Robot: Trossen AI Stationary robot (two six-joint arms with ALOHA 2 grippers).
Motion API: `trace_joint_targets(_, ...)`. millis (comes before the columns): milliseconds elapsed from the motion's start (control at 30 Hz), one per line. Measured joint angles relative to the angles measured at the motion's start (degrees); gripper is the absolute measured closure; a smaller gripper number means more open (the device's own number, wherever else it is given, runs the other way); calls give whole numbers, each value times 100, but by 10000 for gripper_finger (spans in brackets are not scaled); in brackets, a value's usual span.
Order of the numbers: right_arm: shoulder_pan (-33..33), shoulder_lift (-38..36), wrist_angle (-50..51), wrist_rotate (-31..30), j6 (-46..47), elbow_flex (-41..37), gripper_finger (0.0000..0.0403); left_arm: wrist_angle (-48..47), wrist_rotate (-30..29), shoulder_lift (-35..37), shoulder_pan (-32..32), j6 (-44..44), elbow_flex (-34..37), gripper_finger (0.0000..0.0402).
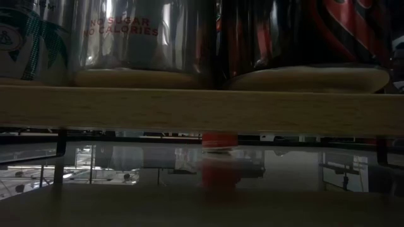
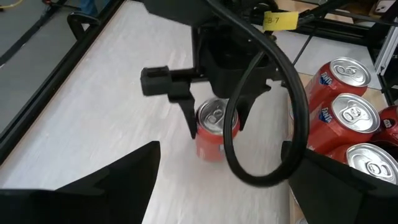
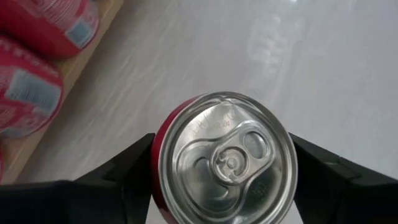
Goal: Place canned beverage on shelf
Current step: Put the red soda can on the shelf
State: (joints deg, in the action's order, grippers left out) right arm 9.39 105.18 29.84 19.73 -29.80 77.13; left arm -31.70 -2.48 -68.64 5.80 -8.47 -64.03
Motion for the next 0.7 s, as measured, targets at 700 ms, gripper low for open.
trace_joint_targets(700,-4,-2111,1886,-876,831,-3,121,0,-1,-1,1,2,0,75)
